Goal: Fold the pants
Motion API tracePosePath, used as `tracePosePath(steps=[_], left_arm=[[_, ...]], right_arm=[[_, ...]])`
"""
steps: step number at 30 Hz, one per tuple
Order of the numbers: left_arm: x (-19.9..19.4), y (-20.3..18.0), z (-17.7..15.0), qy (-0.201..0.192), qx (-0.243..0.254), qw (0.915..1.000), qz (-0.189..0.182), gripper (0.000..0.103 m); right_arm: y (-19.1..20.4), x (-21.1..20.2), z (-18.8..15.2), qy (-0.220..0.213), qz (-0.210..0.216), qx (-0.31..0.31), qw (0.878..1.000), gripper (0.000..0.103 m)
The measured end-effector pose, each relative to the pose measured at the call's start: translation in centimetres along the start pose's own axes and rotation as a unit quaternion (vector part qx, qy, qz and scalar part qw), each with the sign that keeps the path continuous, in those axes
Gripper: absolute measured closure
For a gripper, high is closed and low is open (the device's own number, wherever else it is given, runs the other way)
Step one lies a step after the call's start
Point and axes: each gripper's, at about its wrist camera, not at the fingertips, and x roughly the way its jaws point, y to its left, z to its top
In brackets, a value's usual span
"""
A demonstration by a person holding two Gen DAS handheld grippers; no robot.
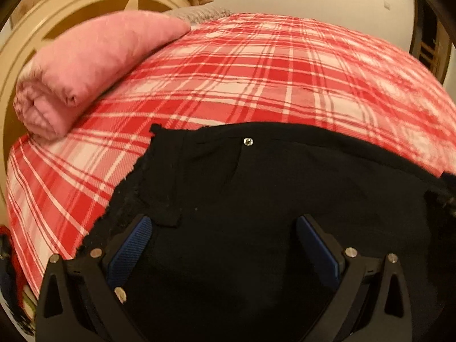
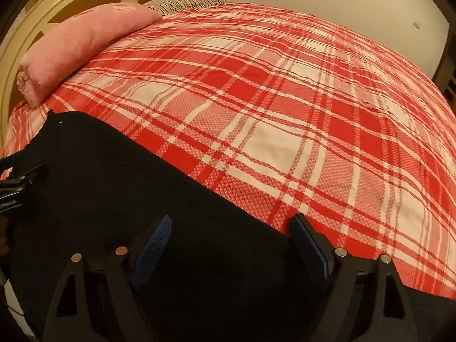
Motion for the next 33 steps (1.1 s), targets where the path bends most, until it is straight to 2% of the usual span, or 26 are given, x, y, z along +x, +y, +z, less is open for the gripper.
tracePosePath(steps=[2,3,4,6,7,9,13,16,19,21,23,25,28,31,33], left_arm=[[0.1,-0.1,0.0,-0.007,0.001,1.0,0.003,0.0],[0.1,-0.1,0.1,-0.007,-0.001,1.0,0.002,0.0],[0.2,0.1,0.1,-0.006,-0.004,1.0,-0.001,0.0],[0.2,0.6,0.2,-0.002,-0.008,0.9999,-0.01,0.0],[-0.1,0.9,0.2,0.001,-0.009,0.9998,-0.016,0.0],[-0.6,1.7,0.2,0.002,-0.018,0.9994,-0.028,0.0],[-2.4,4.5,-0.2,0.002,-0.06,0.9956,-0.072,0.0],[-4.1,6.5,0.1,-0.003,-0.093,0.9905,-0.101,0.0],[-5.9,7.4,0.9,-0.013,-0.112,0.9846,-0.133,0.0],[-6.7,7.2,1.6,-0.018,-0.116,0.9818,-0.149,0.0],[-6.8,6.5,2.2,-0.015,-0.117,0.9806,-0.157,0.0],[-6.2,5.5,2.9,-0.005,-0.113,0.9799,-0.164,0.0],[-4.7,3.3,4.5,0.032,-0.095,0.9806,-0.168,0.0],[-2.9,1.7,5.2,0.07,-0.093,0.9817,-0.151,0.0],[-1.6,1.0,5.5,0.091,-0.091,0.9824,-0.135,0.0]], right_arm=[[0.7,-0.3,0.0,0.002,0.014,-0.022,1.0,0.042],[1.0,-0.6,0.0,0.006,0.015,-0.03,0.999,0.058],[1.6,-0.9,0.0,0.01,0.01,-0.045,0.999,0.079],[2.5,-1.4,-0.1,0.015,-0.011,-0.075,0.997,0.093],[3.0,-1.8,-0.4,0.015,-0.025,-0.09,0.996,0.096],[3.8,-3.3,-1.1,-0.001,-0.034,-0.104,0.994,0.098],[5.4,-8.6,-3.1,-0.063,-0.026,-0.11,0.992,0.098],[7.8,-12.1,-6.0,-0.097,-0.018,-0.133,0.986,0.098],[10.3,-13.5,-9.5,-0.109,-0.018,-0.155,0.982,0.098],[11.7,-13.4,-11.4,-0.119,-0.033,-0.172,0.977,0.098],[13.1,-12.6,-13.3,-0.123,-0.053,-0.189,0.973,0.098],[14.0,-12.1,-15.0,-0.121,-0.055,-0.194,0.972,0.098],[14.5,-11.7,-16.0,-0.129,-0.07,-0.204,0.968,0.099],[14.7,-12.1,-16.3,-0.144,-0.083,-0.219,0.961,0.099],[14.5,-12.1,-16.2,-0.143,-0.079,-0.217,0.962,0.099]])
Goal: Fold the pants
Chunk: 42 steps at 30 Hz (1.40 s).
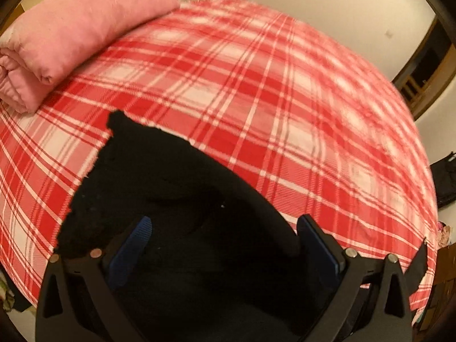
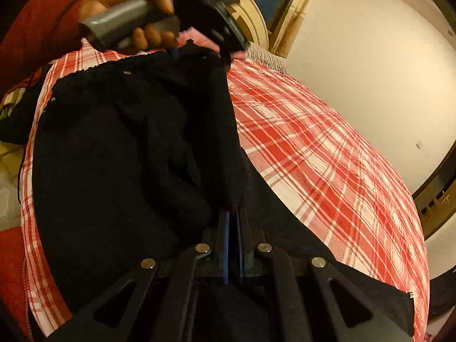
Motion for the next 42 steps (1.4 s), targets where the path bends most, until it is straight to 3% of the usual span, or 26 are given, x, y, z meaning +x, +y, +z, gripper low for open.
tracePosePath(steps=[2,4,5,6,7,8,9,14,20,24,29,34,37,41,42], left_arm=[[1.0,0.0,-0.1,0.015,-0.004,0.9996,0.024,0.001],[1.3,0.4,-0.3,0.022,-0.013,0.9995,0.018,0.015],[1.4,0.6,-0.4,0.022,-0.018,0.9996,0.0,0.03],[1.4,0.8,-0.5,0.022,-0.019,0.9995,-0.012,0.052],[1.3,0.9,-0.6,0.022,-0.02,0.9993,-0.024,0.063],[1.0,1.1,-0.8,0.02,-0.022,0.9989,-0.038,0.08],[0.6,1.3,-1.0,0.015,-0.026,0.9976,-0.062,0.09],[-5.1,2.9,-3.4,-0.064,-0.043,0.9888,-0.128,0.09],[-12.6,6.5,-10.0,-0.133,-0.026,0.9746,-0.178,0.09],[-12.6,9.2,-14.8,-0.131,-0.028,0.9806,-0.143,0.09],[-9.7,11.7,-18.9,-0.084,-0.056,0.9896,-0.102,0.09],[-7.1,12.3,-21.3,-0.065,-0.057,0.994,-0.066,0.085],[-6.8,12.3,-22.1,-0.075,-0.052,0.9942,-0.057,0.083],[-7.1,12.3,-22.6,-0.08,-0.024,0.9957,-0.039,0.072],[-7.3,12.6,-22.7,-0.078,-0.02,0.9961,-0.036,0.06]], right_arm=[[-0.4,-0.1,0.0,-0.001,0.006,0.006,1.0,0.099],[-0.3,-0.8,0.1,-0.006,0.008,0.007,1.0,0.1],[-0.6,-1.1,0.2,-0.009,0.009,0.011,1.0,0.1],[-1.0,-1.3,0.4,-0.012,0.011,0.018,1.0,0.1],[-1.6,-1.8,0.7,-0.018,0.015,0.032,0.999,0.1],[-2.2,-2.1,1.0,-0.023,0.017,0.044,0.999,0.1],[-2.7,-2.8,1.2,-0.029,0.02,0.058,0.998,0.1],[-3.9,-7.3,2.4,-0.063,0.035,0.084,0.994,0.1],[1.0,-11.7,0.4,-0.053,0.085,0.042,0.994,0.1],[5.1,-10.6,-2.1,-0.013,0.114,0.028,0.993,0.1],[6.4,-9.3,-4.0,0.014,0.139,0.03,0.99,0.1],[8.0,-7.5,-5.5,0.049,0.155,0.026,0.986,0.1],[8.5,-7.0,-6.2,0.061,0.162,0.021,0.985,0.099],[8.0,-6.5,-6.6,0.055,0.16,0.049,0.984,0.097],[7.9,-6.4,-6.5,0.056,0.162,0.055,0.984,0.095]])
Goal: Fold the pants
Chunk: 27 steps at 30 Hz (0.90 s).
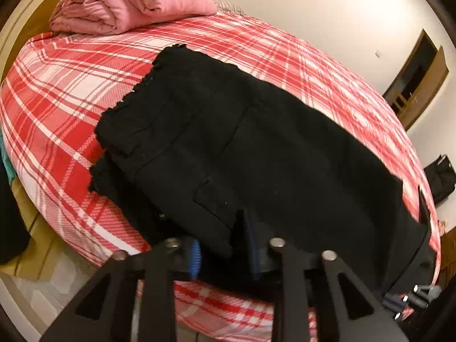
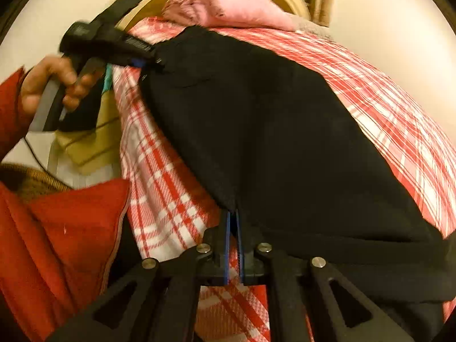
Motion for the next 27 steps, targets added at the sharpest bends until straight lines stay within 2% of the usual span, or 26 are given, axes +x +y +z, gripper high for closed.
tracePosePath(steps=[2,3,4,5,7,9,11,13,16,18,19,21,22,24,25,27], left_arm=[[-0.7,0.7,0.2,0.002,0.003,0.9998,0.018,0.047],[-1.1,1.1,0.3,0.002,-0.004,1.0,0.006,0.044],[-1.8,1.7,0.4,0.001,-0.015,0.9998,0.016,0.041],[-3.0,2.2,0.6,-0.012,-0.026,0.9977,0.061,0.036],[-5.6,3.1,1.4,-0.057,-0.029,0.9914,0.115,0.035],[-7.5,3.7,2.0,-0.098,-0.035,0.9854,0.135,0.032],[-8.9,3.8,2.7,-0.135,-0.038,0.9804,0.138,0.029],[-8.9,2.9,3.6,-0.159,-0.028,0.978,0.132,0.029],[-6.5,0.1,5.1,-0.168,0.013,0.977,0.13,0.029],[-4.9,-0.8,6.0,-0.156,0.004,0.9778,0.139,0.028],[-4.6,-0.9,6.1,-0.15,-0.003,0.9805,0.127,0.028],[-3.3,-1.8,6.2,-0.147,-0.009,0.9862,0.076,0.028],[-2.8,-2.3,5.9,-0.145,-0.002,0.9869,0.071,0.028],[-1.4,-3.4,5.2,-0.133,0.014,0.9866,0.094,0.028],[-0.3,-3.6,4.8,-0.117,0.016,0.9869,0.11,0.028],[1.8,-3.5,3.6,-0.081,0.007,0.9905,0.111,0.028]], right_arm=[[-0.2,-0.1,0.2,0.0,0.004,0.007,1.0,0.089],[-0.2,-0.2,0.3,0.003,0.008,0.011,1.0,0.081],[-0.5,-0.5,0.6,0.003,0.019,0.022,1.0,0.072],[-0.9,-1.2,0.8,-0.005,0.037,0.039,0.999,0.067],[-1.9,-3.2,1.3,-0.042,0.071,0.073,0.994,0.045],[-2.8,-5.1,1.8,-0.083,0.074,0.094,0.989,0.035],[-4.0,-6.4,2.3,-0.115,0.066,0.115,0.985,0.034],[-5.7,-6.7,2.7,-0.124,0.039,0.145,0.981,0.034],[-8.2,-6.6,2.7,-0.105,-0.019,0.195,0.975,0.034],[-10.7,-7.6,1.6,-0.103,-0.079,0.229,0.965,0.034],[-12.6,-8.5,1.0,-0.101,-0.123,0.256,0.954,0.034],[-16.1,-9.9,0.2,-0.098,-0.194,0.303,0.928,0.034],[-18.5,-10.7,-0.4,-0.096,-0.231,0.327,0.911,0.034],[-23.2,-11.2,-0.8,-0.074,-0.291,0.368,0.88,0.034],[-25.3,-11.2,-1.0,-0.058,-0.31,0.385,0.867,0.034],[-29.8,-10.4,-1.7,-0.021,-0.336,0.424,0.841,0.034]])
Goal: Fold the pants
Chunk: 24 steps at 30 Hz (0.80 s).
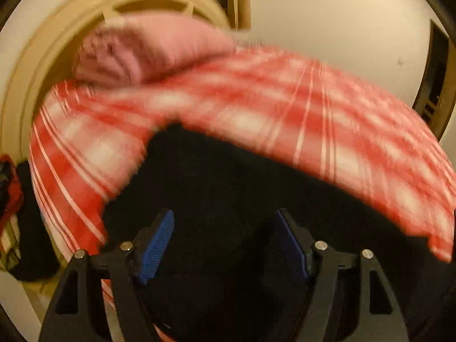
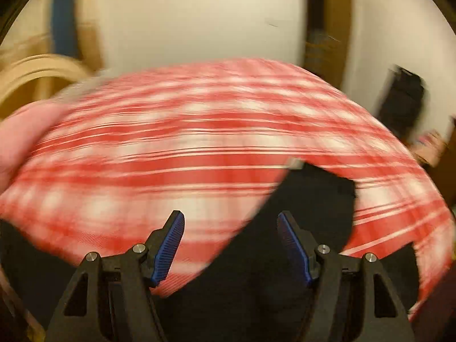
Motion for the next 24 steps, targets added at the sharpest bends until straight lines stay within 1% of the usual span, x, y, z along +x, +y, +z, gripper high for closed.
tracePosePath(steps=[1,2,3,4,5,6,7,8,9,10,11,12,13,14,16,19,21,22,24], left_arm=[[0.6,0.0,-0.7,0.01,-0.005,0.9999,-0.003,0.028],[0.6,0.0,-1.6,0.001,-0.009,1.0,0.0,0.026],[0.2,0.0,-2.1,-0.014,-0.007,0.9999,0.004,0.022],[0.1,-0.2,-2.3,-0.018,-0.001,0.9998,0.011,0.019],[0.1,-0.4,-2.4,-0.017,0.005,0.9997,0.019,0.016],[0.0,-0.4,-2.4,-0.018,0.005,0.9996,0.022,0.013],[0.0,-0.3,-2.4,-0.015,0.002,0.9997,0.022,0.012],[0.1,-0.3,-2.4,-0.013,0.001,0.9997,0.02,0.01],[0.2,-0.3,-2.4,-0.011,0.001,0.9998,0.017,0.01],[0.3,-0.4,-2.3,-0.011,0.001,0.9998,0.016,0.009],[0.3,-0.4,-2.3,-0.012,0.002,0.9998,0.016,0.009],[0.3,-0.4,-2.4,-0.012,0.002,0.9998,0.016,0.009],[0.3,-0.5,-2.4,-0.012,0.003,0.9998,0.017,0.008],[0.4,-0.6,-2.4,-0.011,0.003,0.9998,0.018,0.008],[0.4,-0.7,-2.3,-0.01,0.003,0.9998,0.02,0.008],[0.4,-0.8,-2.4,-0.007,0.005,0.9998,0.017,0.008],[0.4,-0.8,-2.5,-0.006,0.007,0.9999,0.014,0.008],[0.4,-0.7,-2.4,-0.005,0.007,0.9999,0.013,0.008],[0.4,-0.7,-2.4,-0.004,0.005,0.9999,0.012,0.007]], right_arm=[[-0.5,2.0,1.0,0.015,-0.017,0.017,1.0,0.034],[-0.7,3.6,1.7,0.026,-0.026,0.023,0.999,0.034],[-0.7,5.7,2.3,0.044,-0.042,0.022,0.998,0.034],[-0.5,6.9,2.0,0.06,-0.063,0.013,0.996,0.034],[-0.2,8.4,1.9,0.076,-0.096,-0.001,0.992,0.034],[-0.3,9.8,1.5,0.098,-0.136,-0.013,0.986,0.034],[-0.5,10.8,0.7,0.11,-0.144,-0.011,0.983,0.034],[-0.9,10.5,0.4,0.096,-0.136,0.0,0.986,0.034],[-1.6,10.0,0.1,0.091,-0.131,0.006,0.987,0.034],[-2.0,9.8,0.1,0.092,-0.119,0.009,0.989,0.039],[-2.5,9.6,0.0,0.097,-0.091,0.016,0.991,0.047],[-2.8,9.4,0.0,0.103,-0.063,0.027,0.992,0.072],[-3.3,9.1,0.1,0.11,-0.043,0.034,0.992,0.094],[-3.3,8.5,0.2,0.107,-0.036,0.033,0.993,0.097],[-4.2,5.9,-0.1,0.084,0.001,0.044,0.995,0.098],[-7.5,1.7,-1.1,0.045,0.041,0.08,0.995,0.098],[-10.1,-1.8,-2.6,0.016,0.055,0.111,0.992,0.098],[-11.9,-3.6,-3.8,0.0,0.069,0.135,0.988,0.098],[-14.5,-6.0,-6.3,-0.019,0.066,0.17,0.983,0.098]])
